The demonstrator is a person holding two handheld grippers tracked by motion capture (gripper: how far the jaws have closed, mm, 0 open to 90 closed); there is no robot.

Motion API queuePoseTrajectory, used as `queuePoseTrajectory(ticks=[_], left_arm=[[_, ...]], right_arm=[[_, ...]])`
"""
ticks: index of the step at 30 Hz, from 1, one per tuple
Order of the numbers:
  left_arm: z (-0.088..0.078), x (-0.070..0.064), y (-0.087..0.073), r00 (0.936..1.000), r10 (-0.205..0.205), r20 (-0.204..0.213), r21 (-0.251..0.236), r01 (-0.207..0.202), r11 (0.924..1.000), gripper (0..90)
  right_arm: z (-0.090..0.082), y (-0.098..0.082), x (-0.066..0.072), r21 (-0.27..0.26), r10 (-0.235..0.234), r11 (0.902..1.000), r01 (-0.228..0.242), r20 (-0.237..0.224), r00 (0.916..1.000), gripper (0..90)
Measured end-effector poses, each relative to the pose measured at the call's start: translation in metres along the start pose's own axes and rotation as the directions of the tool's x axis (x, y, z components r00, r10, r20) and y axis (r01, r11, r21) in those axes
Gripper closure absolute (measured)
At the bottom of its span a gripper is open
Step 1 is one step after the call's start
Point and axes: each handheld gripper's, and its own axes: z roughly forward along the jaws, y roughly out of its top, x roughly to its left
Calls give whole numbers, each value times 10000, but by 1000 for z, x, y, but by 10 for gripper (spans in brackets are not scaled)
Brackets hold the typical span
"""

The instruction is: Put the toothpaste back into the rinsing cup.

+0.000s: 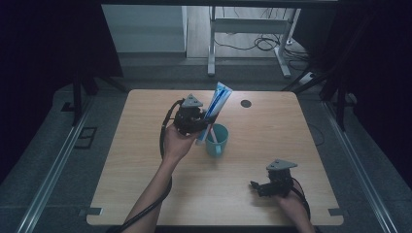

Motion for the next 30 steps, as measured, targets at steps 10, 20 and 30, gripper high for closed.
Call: queuePoseTrajectory(ticks=[10,20,30], left_arm=[[14,-2,10,9999,82,-144,-335,-87,9994,723],[31,-4,11,9997,68,-244,-588,-82,9982,722],[47,-4,-4,9995,-34,-322,-600,15,9982,722]], right_arm=[[0,0,0,-3,7,10000,-7,-21,10000,11],[0,0,0,-4,-9,10000,9,-30,10000,12],[0,0,0,-6,-7,10000,7,-33,10000,12]])
